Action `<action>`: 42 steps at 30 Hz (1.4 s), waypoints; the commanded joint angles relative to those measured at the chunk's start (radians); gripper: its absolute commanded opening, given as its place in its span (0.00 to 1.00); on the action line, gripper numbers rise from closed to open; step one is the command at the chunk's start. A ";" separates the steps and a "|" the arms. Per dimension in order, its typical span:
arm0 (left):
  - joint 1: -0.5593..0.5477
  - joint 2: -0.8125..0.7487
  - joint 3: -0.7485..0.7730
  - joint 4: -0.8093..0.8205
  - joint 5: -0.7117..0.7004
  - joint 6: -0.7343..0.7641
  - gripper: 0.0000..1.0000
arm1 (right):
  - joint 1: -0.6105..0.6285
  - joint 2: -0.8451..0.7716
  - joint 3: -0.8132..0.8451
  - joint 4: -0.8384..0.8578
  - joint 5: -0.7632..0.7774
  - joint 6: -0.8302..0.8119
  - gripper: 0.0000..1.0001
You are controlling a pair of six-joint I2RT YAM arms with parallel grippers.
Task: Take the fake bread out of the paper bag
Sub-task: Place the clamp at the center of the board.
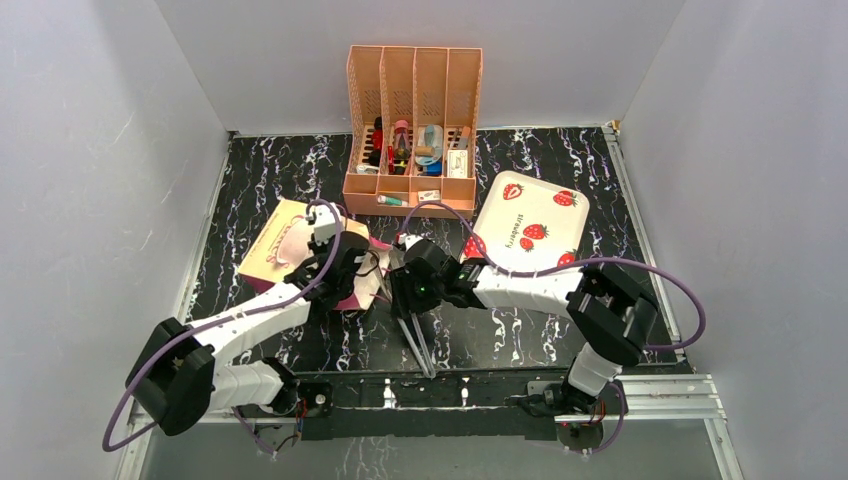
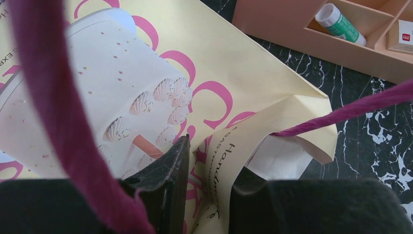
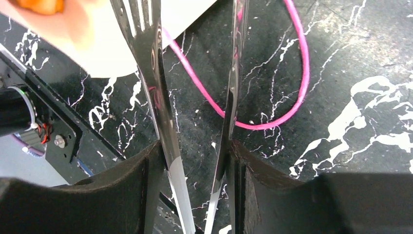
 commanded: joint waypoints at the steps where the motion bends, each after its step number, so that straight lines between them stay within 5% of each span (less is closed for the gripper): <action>1: 0.008 0.028 0.048 0.059 0.078 0.060 0.00 | 0.004 0.011 0.047 0.065 -0.055 -0.043 0.44; 25: 0.013 -0.035 -0.054 0.121 0.174 0.072 0.02 | 0.002 0.279 0.318 -0.004 -0.060 -0.129 0.46; 33: 0.013 -0.073 -0.076 0.090 0.164 0.035 0.02 | -0.009 0.280 0.309 0.070 0.009 -0.132 0.73; 42: 0.013 -0.099 -0.084 0.077 0.178 0.044 0.02 | 0.000 0.088 0.053 0.273 0.024 -0.196 0.85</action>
